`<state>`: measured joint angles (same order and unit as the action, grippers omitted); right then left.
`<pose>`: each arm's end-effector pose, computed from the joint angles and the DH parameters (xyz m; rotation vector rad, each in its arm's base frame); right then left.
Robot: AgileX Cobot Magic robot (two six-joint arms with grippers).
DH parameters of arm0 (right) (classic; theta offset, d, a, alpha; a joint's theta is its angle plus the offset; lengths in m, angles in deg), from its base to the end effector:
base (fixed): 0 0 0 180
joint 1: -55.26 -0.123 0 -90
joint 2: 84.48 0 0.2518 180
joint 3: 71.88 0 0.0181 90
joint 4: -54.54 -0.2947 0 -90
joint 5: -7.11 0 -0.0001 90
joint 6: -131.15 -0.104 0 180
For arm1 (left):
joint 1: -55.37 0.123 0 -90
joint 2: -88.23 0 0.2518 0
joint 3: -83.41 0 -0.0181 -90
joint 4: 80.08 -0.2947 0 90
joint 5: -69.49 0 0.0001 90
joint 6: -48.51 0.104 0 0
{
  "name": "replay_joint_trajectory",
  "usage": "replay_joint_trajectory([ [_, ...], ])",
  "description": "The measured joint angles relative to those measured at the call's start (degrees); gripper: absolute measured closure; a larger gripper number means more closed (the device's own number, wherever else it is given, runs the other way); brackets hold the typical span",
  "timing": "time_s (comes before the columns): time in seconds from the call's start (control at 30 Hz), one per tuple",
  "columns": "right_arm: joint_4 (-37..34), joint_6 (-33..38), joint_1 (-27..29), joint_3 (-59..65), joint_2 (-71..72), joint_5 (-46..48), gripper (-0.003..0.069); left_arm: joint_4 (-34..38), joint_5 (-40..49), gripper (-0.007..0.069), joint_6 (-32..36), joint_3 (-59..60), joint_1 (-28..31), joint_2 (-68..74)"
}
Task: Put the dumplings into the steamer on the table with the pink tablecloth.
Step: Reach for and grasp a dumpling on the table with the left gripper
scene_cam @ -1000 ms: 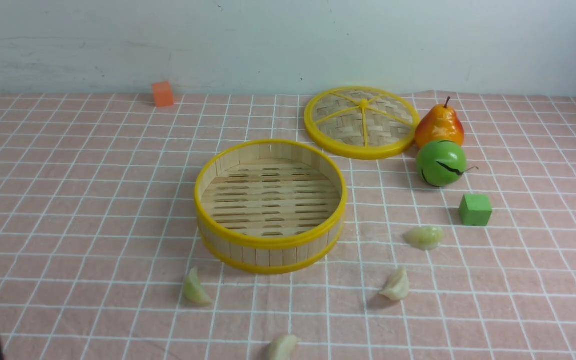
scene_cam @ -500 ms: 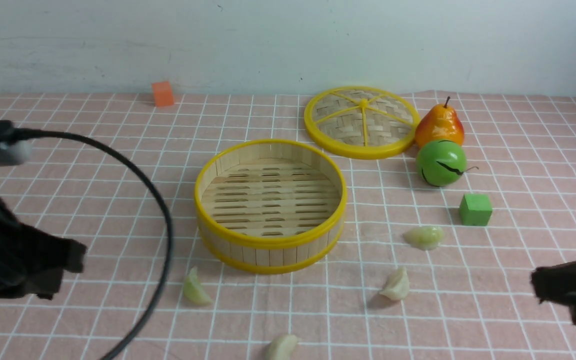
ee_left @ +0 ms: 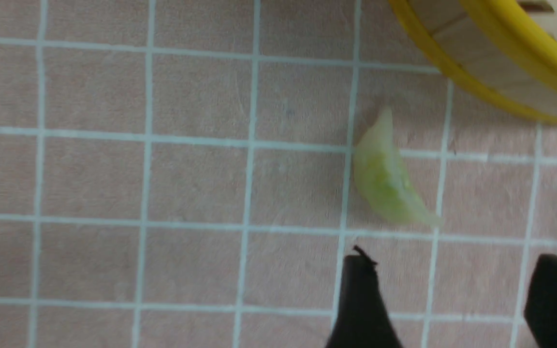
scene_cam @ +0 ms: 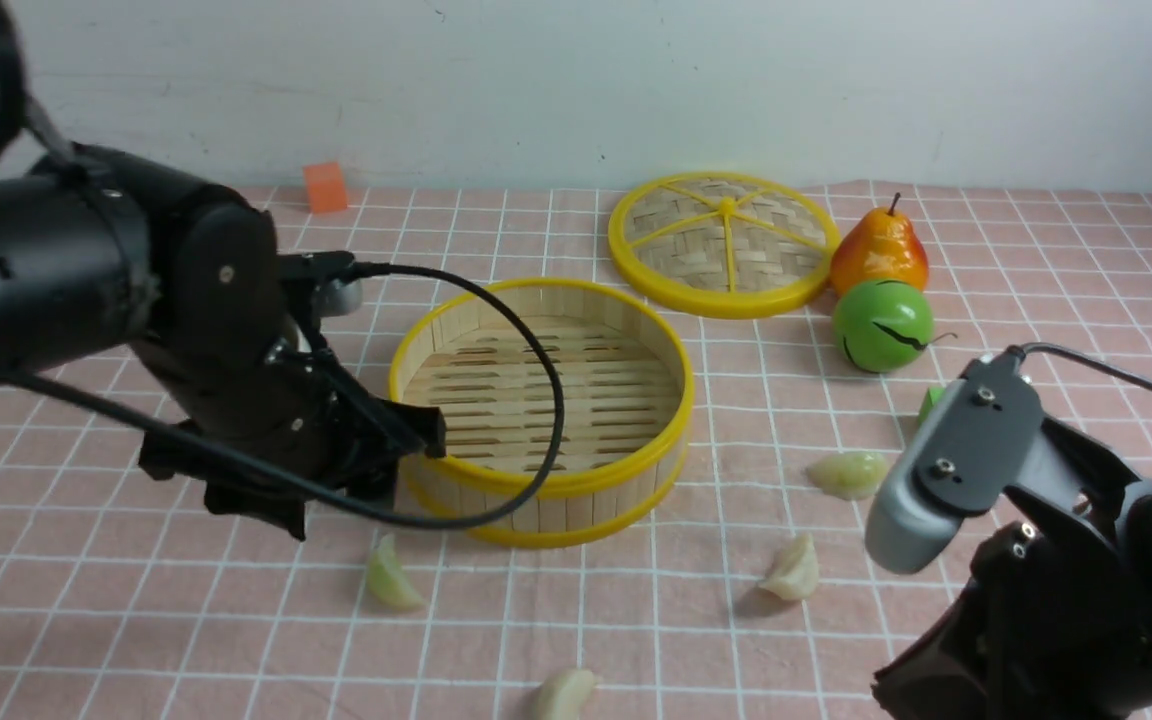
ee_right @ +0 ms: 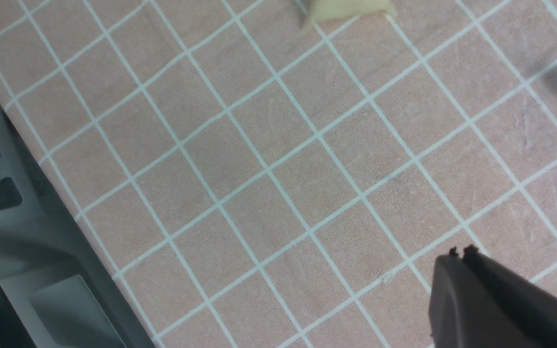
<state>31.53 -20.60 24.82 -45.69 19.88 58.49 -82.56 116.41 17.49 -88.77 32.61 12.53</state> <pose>0.2234 0.1682 0.2377 -1.0851 2.4089 0.5100 0.3509 -0.1437 0.1757 -0.1681 2.7877 -0.1874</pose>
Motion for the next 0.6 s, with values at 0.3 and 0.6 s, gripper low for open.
replay_joint_trajectory([
  [0.3, 2.6, 0.0, 0.0, 0.0, 2.3, 3.5, 0.0659, 1.8, -3.8, 0.0057, -2.7, -0.8, -0.2, 11.5],
  [0.6, 3.0, 0.0, 0.0, 0.0, 2.3, 3.8, 0.0655, 1.6, -7.1, 0.0154, -3.0, -0.9, -1.9, 13.3],
])
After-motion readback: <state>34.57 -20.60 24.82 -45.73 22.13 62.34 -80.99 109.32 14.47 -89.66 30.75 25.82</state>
